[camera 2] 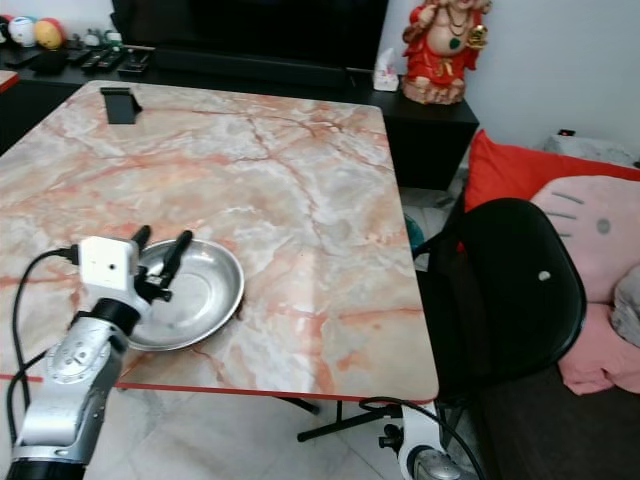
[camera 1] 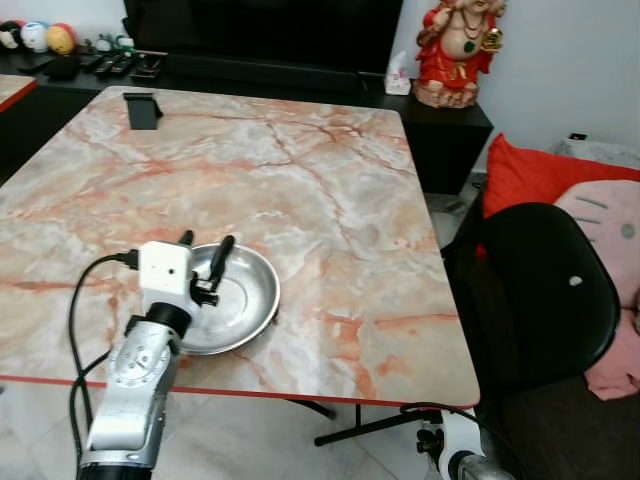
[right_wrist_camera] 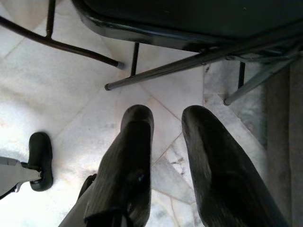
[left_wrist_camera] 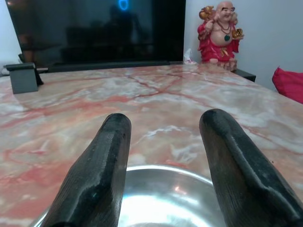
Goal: Setting the table
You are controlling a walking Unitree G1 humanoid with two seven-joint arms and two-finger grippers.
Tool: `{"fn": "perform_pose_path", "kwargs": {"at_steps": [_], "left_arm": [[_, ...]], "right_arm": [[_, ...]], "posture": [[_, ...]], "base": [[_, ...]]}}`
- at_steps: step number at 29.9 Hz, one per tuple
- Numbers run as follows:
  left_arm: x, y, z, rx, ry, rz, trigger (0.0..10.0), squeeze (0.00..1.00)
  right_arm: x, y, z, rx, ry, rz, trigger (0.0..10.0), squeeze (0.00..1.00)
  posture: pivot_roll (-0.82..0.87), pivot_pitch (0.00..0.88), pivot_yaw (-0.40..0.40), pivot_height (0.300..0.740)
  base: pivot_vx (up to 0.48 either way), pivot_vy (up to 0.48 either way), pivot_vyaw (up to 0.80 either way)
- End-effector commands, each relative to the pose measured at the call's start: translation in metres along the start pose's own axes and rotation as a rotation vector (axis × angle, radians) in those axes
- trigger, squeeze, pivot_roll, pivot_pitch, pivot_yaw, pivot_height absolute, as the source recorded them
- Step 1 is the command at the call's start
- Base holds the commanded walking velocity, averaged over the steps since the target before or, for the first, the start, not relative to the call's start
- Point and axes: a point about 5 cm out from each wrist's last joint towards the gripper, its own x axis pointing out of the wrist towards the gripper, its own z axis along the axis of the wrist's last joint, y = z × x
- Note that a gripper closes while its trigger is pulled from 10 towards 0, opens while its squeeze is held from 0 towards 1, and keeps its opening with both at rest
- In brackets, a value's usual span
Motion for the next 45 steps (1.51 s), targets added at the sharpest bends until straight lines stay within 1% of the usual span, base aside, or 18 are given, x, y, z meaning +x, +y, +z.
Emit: {"fn": "perform_pose_path", "kwargs": {"at_steps": [1,5,7,10,19,21,23,25,26,28,31,34,37,39,41,45], "left_arm": [[0.003,-0.007,-0.002,0.004,0.000,-0.013,10.0,0.00],[0.004,-0.007,-0.002,-0.004,-0.013,0.013,10.0,0.00],[0.005,-0.007,-0.003,0.003,-0.011,0.007,10.0,0.00],[0.006,-0.005,-0.005,0.015,-0.009,-0.009,10.0,0.00],[0.012,0.003,-0.005,0.031,-0.010,-0.038,10.0,0.00],[0.015,0.002,-0.006,0.010,-0.012,-0.030,10.0,0.00],[0.015,0.000,-0.006,0.006,-0.016,-0.034,10.0,0.00],[0.015,-0.001,-0.007,-0.012,-0.020,-0.027,10.0,0.00],[0.014,-0.002,-0.008,-0.040,-0.021,-0.018,10.0,0.00],[0.013,-0.003,-0.009,-0.059,-0.021,-0.007,10.0,0.00],[0.012,-0.004,-0.010,-0.051,-0.021,-0.005,10.0,0.00],[0.011,-0.003,-0.011,-0.062,-0.020,0.005,10.0,0.00],[0.012,-0.001,-0.011,-0.084,-0.019,0.020,10.0,0.00],[0.014,-0.001,-0.010,-0.084,-0.023,0.022,10.0,0.00],[0.014,-0.001,-0.010,-0.085,-0.022,0.024,10.0,0.00],[0.014,-0.002,-0.011,-0.084,-0.018,0.022,10.0,0.00]], "right_arm": [[0.000,-0.004,0.002,0.011,-0.015,-0.019,10.0,0.00],[0.000,-0.003,0.001,0.037,-0.018,-0.035,10.0,0.00],[0.000,-0.002,0.001,0.040,-0.020,-0.037,10.0,0.00],[0.000,-0.001,0.000,0.074,-0.024,-0.057,10.0,0.00],[0.001,0.009,-0.002,0.082,-0.017,-0.042,10.0,0.00],[0.001,0.011,-0.002,0.069,-0.014,-0.030,10.0,0.00],[0.001,0.013,-0.002,0.057,-0.012,-0.024,10.0,0.00],[0.001,0.013,-0.003,0.066,-0.012,-0.032,10.0,0.00],[0.001,0.012,-0.004,0.064,-0.008,-0.035,10.0,0.00],[0.001,0.011,-0.005,0.054,-0.002,-0.036,10.0,0.00],[0.001,0.010,-0.007,0.051,0.005,-0.039,10.0,0.00],[0.000,0.009,-0.008,0.057,0.010,-0.043,10.0,0.00],[0.000,0.008,-0.011,0.091,0.015,-0.052,10.0,0.00],[0.000,0.008,-0.011,0.117,0.010,-0.060,10.0,0.00],[0.000,0.009,-0.011,0.109,0.008,-0.054,10.0,0.00],[0.000,0.010,-0.010,0.064,0.012,-0.029,10.0,0.00]], "posture": [[0.07,0.000,-0.095,0.740],[0.05,0.000,-0.083,0.740],[0.05,0.000,-0.080,0.740],[0.05,0.000,-0.059,0.740],[0.04,0.000,-0.015,0.740],[0.04,0.000,-0.014,0.740],[0.04,0.000,-0.013,0.740],[0.04,0.000,-0.015,0.740],[0.04,0.000,-0.020,0.740],[0.04,0.000,-0.024,0.740],[0.05,0.000,-0.033,0.740],[0.06,0.000,-0.040,0.740],[0.06,0.000,-0.050,0.740],[0.07,0.000,-0.051,0.740],[0.07,0.000,-0.052,0.740],[0.07,0.000,-0.059,0.740]], "base": [[0.000,0.000,0.00],[0.000,0.000,0.00],[0.000,0.000,0.00],[0.000,0.000,0.00],[0.000,0.000,0.00],[0.000,0.000,0.00],[0.000,0.000,0.00],[0.000,0.000,0.00],[0.000,0.000,0.00],[0.000,0.000,0.00],[0.000,0.000,0.00],[0.000,0.000,0.00],[0.000,0.000,0.00],[0.000,0.000,0.00],[0.000,0.139,0.00],[0.000,0.339,0.00]]}}
